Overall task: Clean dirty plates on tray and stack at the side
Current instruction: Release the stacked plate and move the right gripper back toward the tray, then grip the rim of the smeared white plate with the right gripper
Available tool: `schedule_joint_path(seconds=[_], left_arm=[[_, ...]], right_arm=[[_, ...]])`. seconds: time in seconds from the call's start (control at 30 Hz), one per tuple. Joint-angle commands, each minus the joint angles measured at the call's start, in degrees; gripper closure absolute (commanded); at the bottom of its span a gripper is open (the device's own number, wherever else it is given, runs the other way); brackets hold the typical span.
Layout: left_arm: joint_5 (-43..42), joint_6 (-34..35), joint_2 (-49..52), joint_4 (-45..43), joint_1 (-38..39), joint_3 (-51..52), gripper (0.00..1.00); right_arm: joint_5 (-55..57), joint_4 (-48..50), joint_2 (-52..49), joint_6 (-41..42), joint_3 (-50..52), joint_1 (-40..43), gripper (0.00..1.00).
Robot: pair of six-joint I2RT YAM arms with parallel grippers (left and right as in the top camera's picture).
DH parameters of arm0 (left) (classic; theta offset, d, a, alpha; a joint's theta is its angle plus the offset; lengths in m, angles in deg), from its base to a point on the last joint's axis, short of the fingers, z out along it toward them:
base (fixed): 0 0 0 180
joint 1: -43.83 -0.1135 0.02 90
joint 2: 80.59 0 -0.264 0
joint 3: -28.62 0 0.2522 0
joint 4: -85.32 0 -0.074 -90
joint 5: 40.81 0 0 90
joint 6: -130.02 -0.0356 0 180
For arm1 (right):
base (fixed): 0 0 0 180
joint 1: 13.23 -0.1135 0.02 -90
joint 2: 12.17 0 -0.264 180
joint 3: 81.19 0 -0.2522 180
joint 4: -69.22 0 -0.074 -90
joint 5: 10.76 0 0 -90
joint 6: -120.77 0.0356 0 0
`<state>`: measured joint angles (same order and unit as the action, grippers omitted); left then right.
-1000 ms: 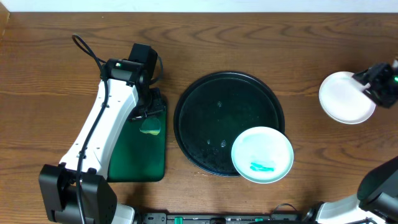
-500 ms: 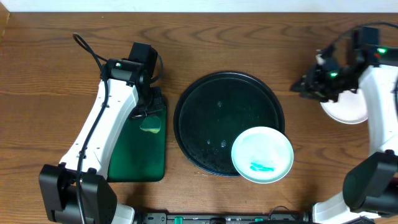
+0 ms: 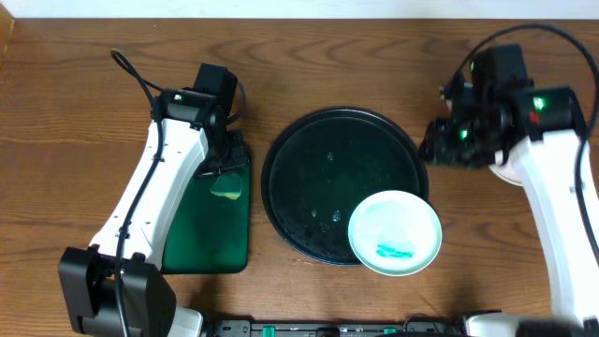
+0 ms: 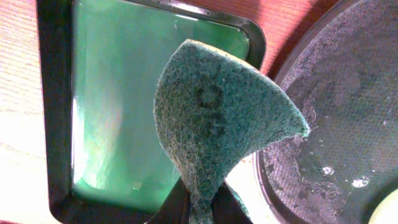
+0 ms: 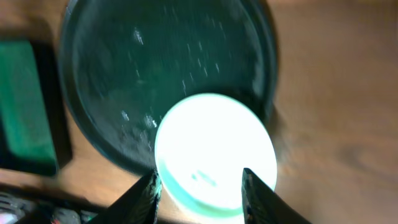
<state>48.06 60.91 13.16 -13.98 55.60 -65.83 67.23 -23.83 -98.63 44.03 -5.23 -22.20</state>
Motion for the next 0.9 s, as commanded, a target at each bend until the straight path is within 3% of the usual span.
schedule_joint_path(seconds=[0.0,0.13,0.37,0.87], left_arm=[[0.2,-0.7,0.2,-0.4,-0.2,0.2,0.93],[0.2,-0.8,0.2,-1.0,-0.2,0.2,0.93],[0.2,-1.2,0.2,-1.5,-0.2,0.2,0.93],[0.2,-2.1,0.2,-1.5,-0.2,0.2,0.93]], right_arm=[[11.8,-5.6,5.7,13.4,-0.6,-4.5,0.62],[13.4,-9.8,10.7,20.9,2.3,-7.7,0.71],[13.2,-10.3,18.7,31.4,17.1,-12.7,0.63],[7.5,3.6,26.8,51.8,48.9,-16.7,0.55]])
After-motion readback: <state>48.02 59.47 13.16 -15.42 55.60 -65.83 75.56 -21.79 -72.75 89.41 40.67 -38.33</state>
